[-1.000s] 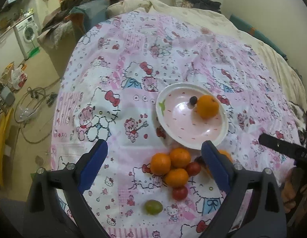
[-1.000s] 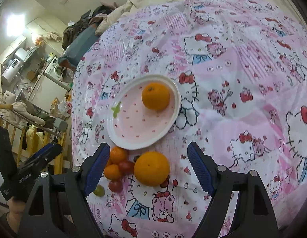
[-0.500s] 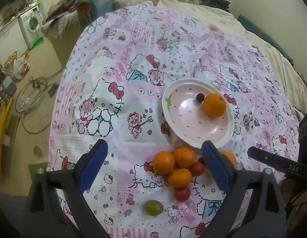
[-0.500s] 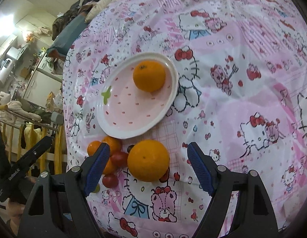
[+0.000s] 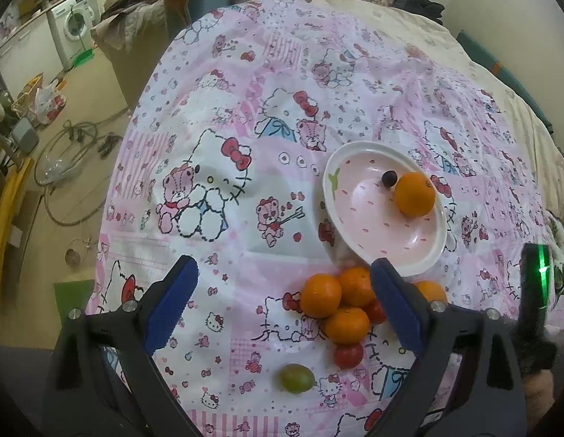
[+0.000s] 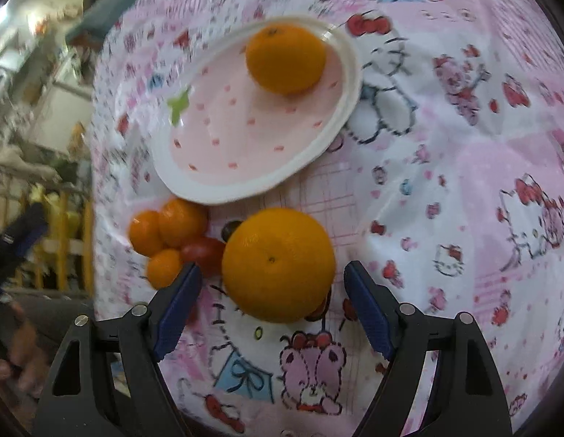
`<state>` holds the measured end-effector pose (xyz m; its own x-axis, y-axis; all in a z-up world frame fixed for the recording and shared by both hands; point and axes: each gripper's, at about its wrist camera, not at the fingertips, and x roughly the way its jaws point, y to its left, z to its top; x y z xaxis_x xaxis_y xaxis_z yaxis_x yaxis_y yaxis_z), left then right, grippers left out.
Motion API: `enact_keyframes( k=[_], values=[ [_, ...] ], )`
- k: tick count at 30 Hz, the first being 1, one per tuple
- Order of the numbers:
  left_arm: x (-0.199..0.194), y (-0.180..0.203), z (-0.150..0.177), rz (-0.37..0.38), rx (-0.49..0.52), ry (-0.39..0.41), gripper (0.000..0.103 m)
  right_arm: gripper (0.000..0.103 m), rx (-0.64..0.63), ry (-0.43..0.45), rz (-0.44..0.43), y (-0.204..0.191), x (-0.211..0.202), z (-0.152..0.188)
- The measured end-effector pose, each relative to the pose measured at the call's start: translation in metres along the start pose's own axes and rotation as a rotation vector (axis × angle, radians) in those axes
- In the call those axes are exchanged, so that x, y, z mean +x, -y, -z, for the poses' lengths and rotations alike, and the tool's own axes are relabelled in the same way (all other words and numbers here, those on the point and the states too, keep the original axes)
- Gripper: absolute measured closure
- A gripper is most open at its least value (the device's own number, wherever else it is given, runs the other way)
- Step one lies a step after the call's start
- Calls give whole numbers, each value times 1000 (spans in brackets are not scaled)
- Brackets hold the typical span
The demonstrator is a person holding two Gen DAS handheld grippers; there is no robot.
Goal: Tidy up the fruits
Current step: 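Close the right tool around the second large orange and lift it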
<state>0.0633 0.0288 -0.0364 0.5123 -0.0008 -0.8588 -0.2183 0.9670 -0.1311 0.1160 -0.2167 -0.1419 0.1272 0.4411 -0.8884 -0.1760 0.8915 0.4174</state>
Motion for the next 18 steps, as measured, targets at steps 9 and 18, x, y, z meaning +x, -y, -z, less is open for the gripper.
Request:
enact_keyframes(
  k=[9,18],
  values=[
    [7,-5,3,-9,-3,-34,9,41,-91,-1,86,-10,10,0],
    [28,6,12,16,26,-129,12,42,-26,102,3,4,-32,3]
  ],
)
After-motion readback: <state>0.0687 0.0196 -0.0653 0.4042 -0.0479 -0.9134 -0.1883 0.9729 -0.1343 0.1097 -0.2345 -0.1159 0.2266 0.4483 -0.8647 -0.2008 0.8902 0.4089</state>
